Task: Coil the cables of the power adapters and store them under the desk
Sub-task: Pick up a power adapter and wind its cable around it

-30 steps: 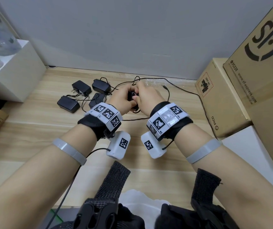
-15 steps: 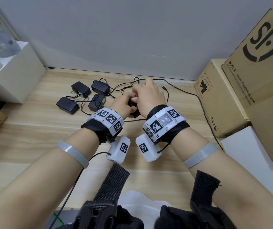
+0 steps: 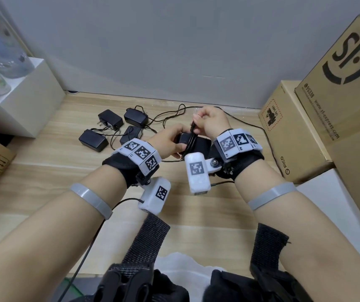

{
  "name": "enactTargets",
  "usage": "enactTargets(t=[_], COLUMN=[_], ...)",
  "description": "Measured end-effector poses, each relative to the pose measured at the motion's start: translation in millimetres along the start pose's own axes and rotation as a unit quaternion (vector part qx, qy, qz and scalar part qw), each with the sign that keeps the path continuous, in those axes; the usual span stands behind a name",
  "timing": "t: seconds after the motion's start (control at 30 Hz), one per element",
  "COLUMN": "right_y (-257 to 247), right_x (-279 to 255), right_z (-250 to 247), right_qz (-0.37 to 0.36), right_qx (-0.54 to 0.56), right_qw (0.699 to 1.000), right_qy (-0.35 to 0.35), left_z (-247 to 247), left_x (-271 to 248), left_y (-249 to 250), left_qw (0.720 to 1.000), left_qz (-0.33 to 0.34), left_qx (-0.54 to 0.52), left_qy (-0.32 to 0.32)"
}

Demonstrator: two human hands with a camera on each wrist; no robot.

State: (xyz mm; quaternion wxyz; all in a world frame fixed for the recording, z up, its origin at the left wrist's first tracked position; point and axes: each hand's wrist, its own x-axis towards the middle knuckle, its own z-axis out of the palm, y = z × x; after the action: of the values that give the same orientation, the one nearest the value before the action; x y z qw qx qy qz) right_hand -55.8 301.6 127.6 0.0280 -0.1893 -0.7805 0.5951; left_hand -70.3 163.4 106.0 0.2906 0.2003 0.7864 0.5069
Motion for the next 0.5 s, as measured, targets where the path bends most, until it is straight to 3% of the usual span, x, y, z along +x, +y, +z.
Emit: enactTargets(t=[0.13, 0.27, 0.37, 0.5], right_y=[8.6, 15.0, 21.8, 27.3], right_x=[-4.4, -14.1, -23.4, -27.1], right_z=[1.4, -2.6, -7.3, -7.3], right_qz=[0.035, -0.006, -0.001, 0.024], right_qx=[0.015, -0.051, -0.063, -0.074], right_qw=[0.999, 0.999, 0.995, 0.993], right_qy=[-0.01, -0.018, -0.076, -0.094], left_z=[-9.9, -20.7, -21.9, -11.4], left_x=[-1.8, -3.3, -4.2, -7.6], left_y=[0.8, 3.6, 0.9, -4.3], left_qw=[0.999, 0.997, 0.991, 0.986], left_qz=[-0.013, -0.003, -0.002, 0.003], left_qx=[-0.008, -0.073, -0.114, -0.152], left_qy=[-0.037, 0.031, 0.07, 0.065])
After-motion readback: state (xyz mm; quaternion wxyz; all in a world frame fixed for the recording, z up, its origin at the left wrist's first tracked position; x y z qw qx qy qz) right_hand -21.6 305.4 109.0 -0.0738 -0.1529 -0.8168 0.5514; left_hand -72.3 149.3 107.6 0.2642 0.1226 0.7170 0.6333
